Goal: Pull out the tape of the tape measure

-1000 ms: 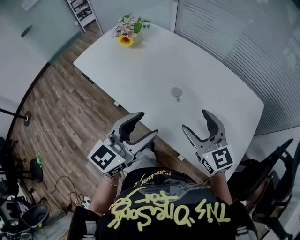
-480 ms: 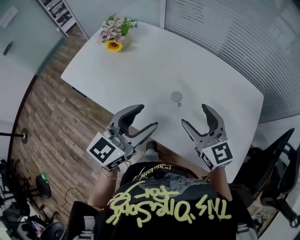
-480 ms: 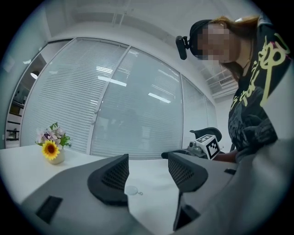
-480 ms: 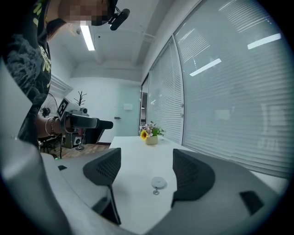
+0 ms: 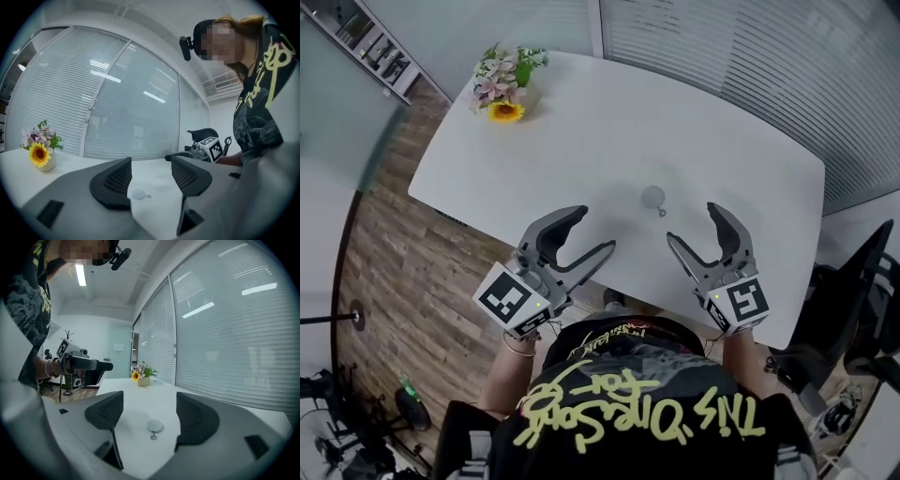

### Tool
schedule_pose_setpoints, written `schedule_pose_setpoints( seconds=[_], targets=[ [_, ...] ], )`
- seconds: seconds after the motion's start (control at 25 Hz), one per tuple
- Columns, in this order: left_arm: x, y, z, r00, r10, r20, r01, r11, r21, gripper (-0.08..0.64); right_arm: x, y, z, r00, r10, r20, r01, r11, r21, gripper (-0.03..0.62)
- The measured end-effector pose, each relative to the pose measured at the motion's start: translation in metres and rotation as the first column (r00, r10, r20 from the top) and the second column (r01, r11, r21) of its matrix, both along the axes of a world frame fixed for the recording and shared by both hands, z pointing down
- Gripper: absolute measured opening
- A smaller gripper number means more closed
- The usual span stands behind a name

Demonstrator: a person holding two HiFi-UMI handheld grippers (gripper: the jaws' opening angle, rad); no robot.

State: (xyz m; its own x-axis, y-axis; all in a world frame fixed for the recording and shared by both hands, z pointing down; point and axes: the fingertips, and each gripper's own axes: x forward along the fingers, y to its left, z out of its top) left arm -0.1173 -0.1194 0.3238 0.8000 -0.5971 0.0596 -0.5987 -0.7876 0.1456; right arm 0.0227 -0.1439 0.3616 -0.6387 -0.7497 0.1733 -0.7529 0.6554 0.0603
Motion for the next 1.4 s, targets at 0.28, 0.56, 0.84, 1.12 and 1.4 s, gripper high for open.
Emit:
schedule_pose_setpoints(
  seconds=[0.28,0.56,0.84,1.12,1.4],
  targets=[
    [0.013,-0.016,0.0,0.997,0.059,-0.049,-0.059,0.998,0.003,0.25,-0.003,-0.008,0.016,0.993,-0.019,-0.114,0.015,0.999,-0.033,0.356],
    [0.007,-0.021,0.006,0.999,0.027,-0.038,-0.028,0.999,-0.02,0.25,-0.015,-0.042,0.062,0.986,-0.079,-0.149,0.061,0.99,-0.126,0.356],
    [-0.01,-0.024,0.02,0.999,-0.019,-0.027,0.017,0.998,-0.054,0.249,-0.029,-0.063,0.126,0.94,-0.159,-0.303,0.092,0.97,-0.223,0.353],
    [-0.016,-0.02,0.032,1.0,-0.018,-0.021,0.017,0.997,-0.074,0.249,-0.034,-0.071,0.15,0.915,-0.182,-0.359,0.079,0.956,-0.283,0.348],
    [-0.025,-0.02,0.029,0.999,-0.03,-0.015,0.03,0.998,-0.062,0.249,-0.036,-0.077,0.161,0.917,-0.179,-0.356,0.06,0.945,-0.322,0.267]
  ],
)
